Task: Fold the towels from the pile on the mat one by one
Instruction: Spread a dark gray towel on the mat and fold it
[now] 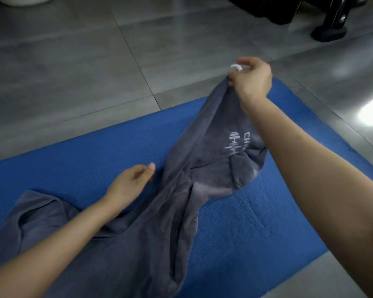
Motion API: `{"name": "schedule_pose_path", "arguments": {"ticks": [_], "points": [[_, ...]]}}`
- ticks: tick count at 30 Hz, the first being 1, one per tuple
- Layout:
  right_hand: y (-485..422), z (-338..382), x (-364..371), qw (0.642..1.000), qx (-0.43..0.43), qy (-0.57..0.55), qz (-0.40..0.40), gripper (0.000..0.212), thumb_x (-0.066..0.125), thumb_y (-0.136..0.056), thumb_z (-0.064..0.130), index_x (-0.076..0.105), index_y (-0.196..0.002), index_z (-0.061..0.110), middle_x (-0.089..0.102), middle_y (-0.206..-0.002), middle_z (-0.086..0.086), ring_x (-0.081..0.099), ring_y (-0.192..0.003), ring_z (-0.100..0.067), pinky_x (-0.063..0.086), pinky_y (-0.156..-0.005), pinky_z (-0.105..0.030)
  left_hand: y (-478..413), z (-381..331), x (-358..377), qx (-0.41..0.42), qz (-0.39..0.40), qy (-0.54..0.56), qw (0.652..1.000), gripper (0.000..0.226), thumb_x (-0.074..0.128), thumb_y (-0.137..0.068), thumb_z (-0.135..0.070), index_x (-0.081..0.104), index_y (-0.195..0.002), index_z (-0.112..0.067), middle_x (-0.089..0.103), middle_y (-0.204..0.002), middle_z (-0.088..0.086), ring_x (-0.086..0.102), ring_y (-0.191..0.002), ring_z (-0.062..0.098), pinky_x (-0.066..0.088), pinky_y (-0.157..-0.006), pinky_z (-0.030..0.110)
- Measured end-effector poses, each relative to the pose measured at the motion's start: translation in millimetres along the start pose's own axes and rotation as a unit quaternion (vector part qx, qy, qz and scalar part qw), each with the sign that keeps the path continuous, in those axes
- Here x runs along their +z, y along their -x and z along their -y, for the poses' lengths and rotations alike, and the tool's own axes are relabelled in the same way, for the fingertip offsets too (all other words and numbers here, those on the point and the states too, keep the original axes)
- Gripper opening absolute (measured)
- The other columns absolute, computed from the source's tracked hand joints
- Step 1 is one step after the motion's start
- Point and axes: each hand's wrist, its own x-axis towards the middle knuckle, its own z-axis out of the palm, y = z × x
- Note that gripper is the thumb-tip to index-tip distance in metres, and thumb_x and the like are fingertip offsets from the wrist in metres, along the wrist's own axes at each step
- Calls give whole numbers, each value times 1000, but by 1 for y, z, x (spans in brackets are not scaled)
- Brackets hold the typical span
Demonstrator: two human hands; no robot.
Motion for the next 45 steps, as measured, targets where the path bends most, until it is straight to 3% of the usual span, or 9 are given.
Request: {"name": "schedule_pose_path", "arguments": {"ticks": [7, 13, 19, 27, 32, 35, 38, 41, 45], "points": [[3, -43, 0, 983, -37, 143, 112, 51, 55, -85, 16, 50, -135, 25, 59, -130, 3, 54, -120, -15, 42, -101, -34, -28, -8, -12, 16, -144, -210, 967, 44, 51, -88, -52, 58, -118, -20, 65, -116, 2, 57, -112, 24, 44, -93, 38], [37, -155, -58, 928, 156, 331, 66, 50, 58, -86, 43, 52, -127, 15, 58, -127, -10, 51, -121, -30, 36, -98, -39, -31, -14, 21, 131, -123, -330, 927, 50, 51, -82, -55, 63, -115, -20, 65, -112, 7, 57, -104, 32, 38, -93, 42], [71, -179, -63, 951, 194, 218, 101, 45, 62, -77, 55, 60, -60, 13, 63, -65, -3, 62, -71, -25, 45, -65, -33, -22, -25, 66, 205, -75, -358, 908, 34, 58, -77, -57, 71, -89, -27, 65, -87, -2, 58, -89, 24, 36, -80, 37], [97, -196, -105, 990, 143, 0, 13, 11, 54, -93, 21, 54, -86, 12, 52, -72, -1, 46, -61, -14, 41, -59, -31, 6, -37, 109, 212, 30, -461, 861, 47, 56, -74, -67, 67, -99, -28, 65, -95, -7, 56, -93, 17, 29, -84, 33], [50, -202, -158, 985, 125, 105, -64, 6, 57, -87, 29, 60, -89, 24, 62, -76, -5, 63, -74, -33, 55, -74, -46, 13, -39, 121, 261, 50, -503, 823, 38, 90, -26, -18, 58, -44, -24, 50, -42, -9, 47, -38, 13, 33, -55, 22], [9, -191, -190, 973, 112, 173, -100, 17, 59, -83, 30, 70, -94, 22, 70, -92, -10, 65, -86, -32, 53, -80, -40, 27, -52, 134, 238, 78, -356, 900, 10, 76, -70, -23, 72, -80, -26, 68, -73, -10, 63, -67, 11, 42, -69, 25], [-25, -189, -216, 957, 122, 240, -108, 23, 54, -88, 28, 69, -104, 22, 70, -102, -12, 64, -93, -32, 50, -82, -36, 43, -71, 149, 180, 203, -173, 947, 19, 67, -83, -23, 71, -101, -25, 71, -91, -9, 64, -85, 7, 50, -84, 28], [-22, -201, -226, 887, 148, 438, -19, 31, 54, -90, 25, 61, -120, 22, 63, -117, -15, 58, -109, -33, 41, -93, -37, 56, -72, 163, 227, 293, -267, 889, 35, 60, -86, -31, 60, -121, -33, 64, -118, -12, 56, -107, 6, 40, -98, 27], [39, -218, -198, 830, -9, 557, 22, 32, 44, -90, 27, 62, -115, 18, 61, -114, -17, 55, -105, -37, 34, -90, -40, 69, -46, 178, 279, 314, -374, 827, 43, 51, -92, -34, 45, -134, -36, 44, -140, -12, 38, -126, 14, 27, -107, 33]]}}
